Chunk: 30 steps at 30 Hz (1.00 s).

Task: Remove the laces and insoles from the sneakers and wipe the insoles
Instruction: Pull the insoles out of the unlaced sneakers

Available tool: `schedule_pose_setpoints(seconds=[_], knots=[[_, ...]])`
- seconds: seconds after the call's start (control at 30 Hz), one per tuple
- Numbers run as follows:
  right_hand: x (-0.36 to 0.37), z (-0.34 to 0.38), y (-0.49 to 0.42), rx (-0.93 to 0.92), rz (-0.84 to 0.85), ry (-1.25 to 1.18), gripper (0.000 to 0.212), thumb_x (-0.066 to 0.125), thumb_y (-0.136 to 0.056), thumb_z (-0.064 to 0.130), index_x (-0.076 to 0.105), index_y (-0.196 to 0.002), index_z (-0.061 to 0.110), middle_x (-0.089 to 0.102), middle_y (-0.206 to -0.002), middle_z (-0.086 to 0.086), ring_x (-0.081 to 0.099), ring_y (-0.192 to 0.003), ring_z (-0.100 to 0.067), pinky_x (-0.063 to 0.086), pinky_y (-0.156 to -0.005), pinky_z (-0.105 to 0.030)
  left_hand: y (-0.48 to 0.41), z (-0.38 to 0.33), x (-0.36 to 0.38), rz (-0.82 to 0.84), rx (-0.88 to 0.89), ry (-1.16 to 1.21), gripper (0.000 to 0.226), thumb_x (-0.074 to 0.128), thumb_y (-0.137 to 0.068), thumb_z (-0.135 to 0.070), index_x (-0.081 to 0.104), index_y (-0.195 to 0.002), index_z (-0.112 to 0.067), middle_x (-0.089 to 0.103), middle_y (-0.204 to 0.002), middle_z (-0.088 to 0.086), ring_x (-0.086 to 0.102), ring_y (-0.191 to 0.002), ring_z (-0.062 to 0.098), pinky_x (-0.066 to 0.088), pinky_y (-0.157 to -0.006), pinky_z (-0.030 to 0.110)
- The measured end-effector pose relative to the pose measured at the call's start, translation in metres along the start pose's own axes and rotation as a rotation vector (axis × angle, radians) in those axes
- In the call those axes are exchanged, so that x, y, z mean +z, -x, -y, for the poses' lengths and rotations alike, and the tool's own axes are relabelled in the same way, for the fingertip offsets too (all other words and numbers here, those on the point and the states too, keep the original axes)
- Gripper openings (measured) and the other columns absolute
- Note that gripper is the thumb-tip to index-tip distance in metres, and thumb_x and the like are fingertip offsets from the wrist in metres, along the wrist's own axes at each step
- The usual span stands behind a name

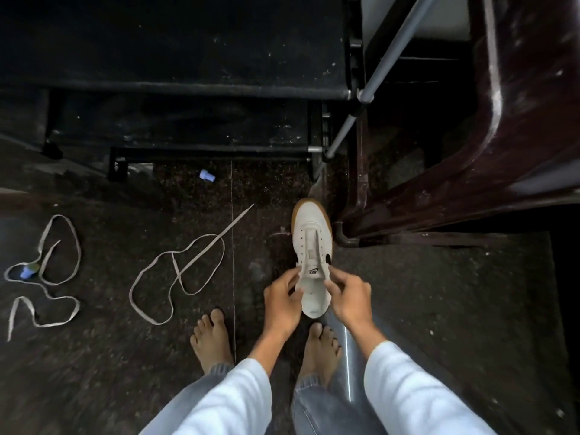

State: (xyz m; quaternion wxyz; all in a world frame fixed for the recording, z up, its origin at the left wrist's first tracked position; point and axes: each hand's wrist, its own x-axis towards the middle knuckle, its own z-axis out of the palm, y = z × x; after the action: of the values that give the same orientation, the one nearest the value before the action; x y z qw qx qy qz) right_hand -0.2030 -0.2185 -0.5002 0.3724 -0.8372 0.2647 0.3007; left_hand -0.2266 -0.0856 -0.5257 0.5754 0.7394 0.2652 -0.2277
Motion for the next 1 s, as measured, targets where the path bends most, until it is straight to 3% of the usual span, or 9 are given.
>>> schedule_pose_setpoints(seconds=[0.1,0.17,0.23,0.37,0.47,0.73,0.87,0.93,1.0], knots=[[-0.021,0.034,0.044,-0.013,-0.068,-0.101,0.038,0.069,-0.097,0.008,0.068,-0.135,0.01,0.074,-0.126,-0.006,0.065,-0.113,-0.009,0.038,-0.091,-0.004,0.04,-0.048,-0.021,-0.011,0.04,-0.017,0.039,0.059,-0.091,0.01,0.065,-0.126,-0.007,0.066,-0.117,-0.004,0.061,-0.099,-0.015,0.043,-0.08,-0.003],[-0.038,0.062,0.077,-0.022,-0.086,-0.147,0.038,0.069,-0.098,0.011,0.068,-0.136,0.013,0.075,-0.125,-0.004,0.067,-0.113,-0.01,0.045,-0.105,-0.018,0.067,-0.086,-0.042,-0.023,0.073,-0.037,0.041,0.058,-0.093,0.008,0.063,-0.127,-0.013,0.064,-0.117,-0.009,0.06,-0.1,-0.017,0.043,-0.081,-0.003],[-0.056,0.092,0.107,-0.042,-0.106,-0.2,0.037,0.068,-0.098,0.012,0.069,-0.135,0.014,0.076,-0.122,-0.001,0.069,-0.109,-0.008,0.051,-0.107,-0.027,0.092,-0.12,-0.062,-0.04,0.129,-0.059,0.043,0.059,-0.093,0.004,0.062,-0.123,-0.027,0.064,-0.115,-0.018,0.058,-0.101,-0.023,0.046,-0.088,0.002],[-0.096,0.163,0.163,-0.118,-0.168,-0.266,0.03,0.068,-0.098,0.011,0.073,-0.127,0.017,0.075,-0.114,0.008,0.07,-0.104,-0.002,0.053,-0.097,-0.014,0.128,-0.199,-0.112,-0.103,0.192,-0.046,0.038,0.062,-0.095,-0.009,0.064,-0.126,-0.03,0.067,-0.122,-0.018,0.061,-0.112,-0.011,0.052,-0.1,0.023],[-0.123,0.221,0.195,-0.212,-0.204,-0.33,0.025,0.069,-0.097,0.01,0.076,-0.119,0.021,0.076,-0.108,0.012,0.068,-0.103,0.01,0.046,-0.079,0.005,0.149,-0.266,-0.152,-0.206,0.303,-0.017,0.035,0.062,-0.095,-0.009,0.067,-0.122,-0.03,0.069,-0.118,-0.018,0.063,-0.11,-0.006,0.053,-0.096,0.019],[-0.174,0.361,0.225,-0.532,-0.271,-0.387,0.019,0.068,-0.099,0.018,0.075,-0.116,0.025,0.074,-0.101,0.018,0.069,-0.098,0.009,0.049,-0.082,0.0,0.153,-0.409,-0.235,-0.486,0.636,0.09,0.026,0.062,-0.094,-0.006,0.07,-0.116,-0.019,0.07,-0.108,-0.01,0.066,-0.103,0.005,0.053,-0.084,0.015],[-0.184,0.418,0.207,-0.628,-0.289,-0.286,0.021,0.069,-0.098,0.021,0.073,-0.119,0.018,0.069,-0.094,0.023,0.065,-0.086,0.016,0.045,-0.078,0.004,0.107,-0.443,-0.265,-0.548,0.641,0.006,0.028,0.061,-0.094,-0.012,0.066,-0.121,-0.021,0.062,-0.108,-0.009,0.064,-0.103,0.008,0.058,-0.087,0.03],[-0.185,0.441,0.194,-0.651,-0.308,-0.236,0.025,0.069,-0.098,0.022,0.072,-0.121,0.015,0.071,-0.098,0.016,0.064,-0.084,0.009,0.044,-0.077,0.005,0.08,-0.451,-0.275,-0.56,0.655,-0.082,0.03,0.06,-0.093,-0.016,0.064,-0.123,-0.019,0.064,-0.112,-0.004,0.065,-0.106,0.016,0.057,-0.089,0.042],[-0.184,0.46,0.181,-0.653,-0.32,-0.189,0.029,0.07,-0.098,0.023,0.071,-0.124,0.011,0.072,-0.102,0.006,0.063,-0.084,0.002,0.042,-0.075,0.006,0.06,-0.456,-0.284,-0.567,0.634,-0.171,0.033,0.061,-0.092,-0.02,0.063,-0.126,-0.019,0.066,-0.12,0.002,0.063,-0.11,0.02,0.052,-0.096,0.04]])
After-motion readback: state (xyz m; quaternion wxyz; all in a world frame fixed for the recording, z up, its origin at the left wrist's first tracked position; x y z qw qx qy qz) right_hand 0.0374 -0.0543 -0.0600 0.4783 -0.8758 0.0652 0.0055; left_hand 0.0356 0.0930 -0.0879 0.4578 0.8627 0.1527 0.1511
